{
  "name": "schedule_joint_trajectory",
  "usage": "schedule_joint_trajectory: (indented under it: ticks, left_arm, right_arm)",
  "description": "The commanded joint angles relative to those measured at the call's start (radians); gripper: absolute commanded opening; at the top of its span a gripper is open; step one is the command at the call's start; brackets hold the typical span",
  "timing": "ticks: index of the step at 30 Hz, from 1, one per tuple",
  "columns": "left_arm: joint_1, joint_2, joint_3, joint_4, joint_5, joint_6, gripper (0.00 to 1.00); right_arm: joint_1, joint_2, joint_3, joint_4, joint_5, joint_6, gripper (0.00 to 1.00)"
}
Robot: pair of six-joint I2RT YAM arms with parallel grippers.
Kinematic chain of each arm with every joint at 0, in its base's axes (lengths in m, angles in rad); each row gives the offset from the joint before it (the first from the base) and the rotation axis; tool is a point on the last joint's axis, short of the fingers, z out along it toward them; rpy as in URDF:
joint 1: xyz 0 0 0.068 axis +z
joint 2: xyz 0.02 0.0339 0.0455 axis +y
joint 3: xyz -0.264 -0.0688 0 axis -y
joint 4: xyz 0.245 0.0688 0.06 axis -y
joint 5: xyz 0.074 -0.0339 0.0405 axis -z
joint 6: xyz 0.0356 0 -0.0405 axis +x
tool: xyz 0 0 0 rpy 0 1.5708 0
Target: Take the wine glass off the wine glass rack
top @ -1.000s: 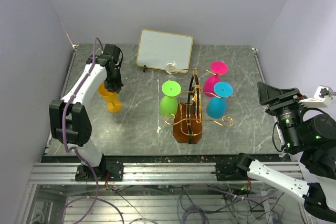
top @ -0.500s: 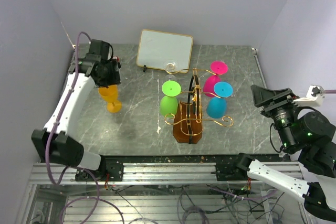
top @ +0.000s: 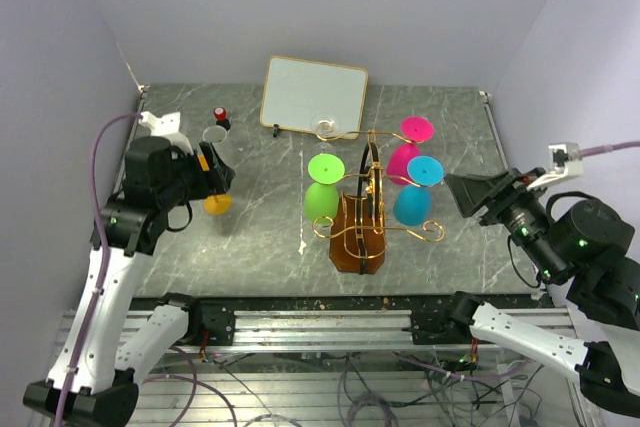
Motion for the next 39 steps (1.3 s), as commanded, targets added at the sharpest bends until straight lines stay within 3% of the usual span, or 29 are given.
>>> schedule_joint_trajectory:
  ticks: [1, 6, 14, 27, 39]
  left_arm:
    - [-0.005, -0.117, -0.111, 0.117, 0.124, 0.003, 0.82]
    - [-0.005, -0.19, -0.13, 0.038, 0.103, 0.076, 0.82]
    - [-0.005, -0.238, -0.161, 0.068, 0.152, 0.072, 0.82]
    - [0.002, -0.254, -0.171, 0.079, 0.171, 0.071, 0.83]
    - [0.034, -0.256, -0.175, 0.088, 0.208, 0.08, 0.83]
  right_arm:
    - [-0.001, 0.113, 0.091, -0.012, -0.177, -0.114, 0.56]
    - [-0.001, 0.257, 0.155, 0.01, -0.337, -0.125, 0.56]
    - [-0.001, 0.448, 0.252, 0.006, -0.474, -0.116, 0.56]
    - [-0.002, 0.633, 0.338, -0.046, -0.434, -0.064, 0.56]
    - [-0.001, 0.7, 0.357, -0.097, -0.394, -0.046, 0.56]
